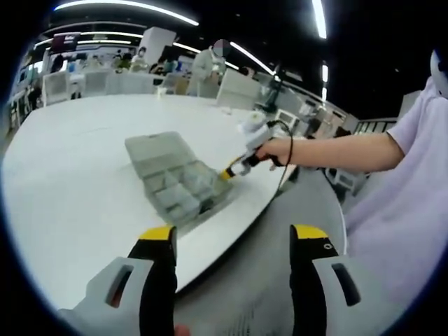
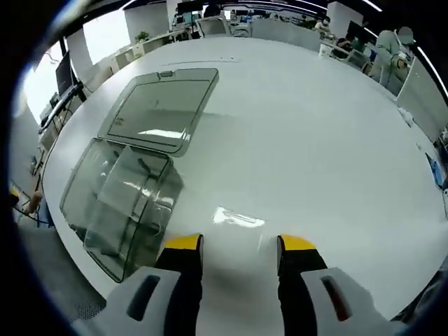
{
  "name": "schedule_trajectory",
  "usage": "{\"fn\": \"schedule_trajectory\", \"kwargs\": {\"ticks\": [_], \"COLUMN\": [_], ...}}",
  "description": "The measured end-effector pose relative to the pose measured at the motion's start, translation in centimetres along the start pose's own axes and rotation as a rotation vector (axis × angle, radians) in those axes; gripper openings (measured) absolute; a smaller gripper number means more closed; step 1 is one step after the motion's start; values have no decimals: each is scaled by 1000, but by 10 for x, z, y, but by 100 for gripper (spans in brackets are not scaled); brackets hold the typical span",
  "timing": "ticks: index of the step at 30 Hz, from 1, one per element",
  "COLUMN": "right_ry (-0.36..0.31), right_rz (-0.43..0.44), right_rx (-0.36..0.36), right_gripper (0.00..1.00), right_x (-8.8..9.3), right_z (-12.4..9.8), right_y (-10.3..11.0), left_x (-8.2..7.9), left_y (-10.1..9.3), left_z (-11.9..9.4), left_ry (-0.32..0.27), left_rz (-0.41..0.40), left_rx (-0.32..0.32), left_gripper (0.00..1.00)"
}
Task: Insert the divider into the dual guide fixture by aligning both edges with the guide slots and pushing it downward to the bottom, including one-sided entry, uneven engagement, binding, and posture correction.
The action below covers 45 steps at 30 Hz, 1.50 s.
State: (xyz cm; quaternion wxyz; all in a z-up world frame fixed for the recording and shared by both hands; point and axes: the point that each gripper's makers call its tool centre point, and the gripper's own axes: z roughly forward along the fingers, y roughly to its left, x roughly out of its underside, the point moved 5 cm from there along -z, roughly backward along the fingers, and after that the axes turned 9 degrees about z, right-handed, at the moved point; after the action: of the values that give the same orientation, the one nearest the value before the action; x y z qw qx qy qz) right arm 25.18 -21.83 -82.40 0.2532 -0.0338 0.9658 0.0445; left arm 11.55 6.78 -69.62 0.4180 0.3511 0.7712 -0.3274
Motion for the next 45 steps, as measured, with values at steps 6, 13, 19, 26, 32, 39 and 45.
{"fn": "schedule_trajectory", "kwargs": {"ticks": [6,13,19,26,32,39,45], "right_ry": [-1,19,42,59,43,41,54], "right_rz": [38,34,-19,-17,7,24,21], "right_rx": [19,29,-4,-15,10,20,23], "right_gripper": [41,34,29,28,29,34,33], "right_x": [-2,-3,4,4,1,0,-1], "right_z": [3,4,-2,-1,2,1,1], "right_y": [4,8,6,-1,1,0,1], "left_x": [0,1,2,2,3,3,4], "left_y": [0,-1,-1,-2,-3,-3,-2], "left_z": [0,-1,-2,-2,-1,-1,0], "left_ry": [-9,-18,-21,-19,-12,-6,-1], "left_rz": [-1,0,-3,-2,0,-1,1], "left_rx": [0,5,8,13,17,14,15], "left_gripper": [63,63,63,63,63,63,63]}}
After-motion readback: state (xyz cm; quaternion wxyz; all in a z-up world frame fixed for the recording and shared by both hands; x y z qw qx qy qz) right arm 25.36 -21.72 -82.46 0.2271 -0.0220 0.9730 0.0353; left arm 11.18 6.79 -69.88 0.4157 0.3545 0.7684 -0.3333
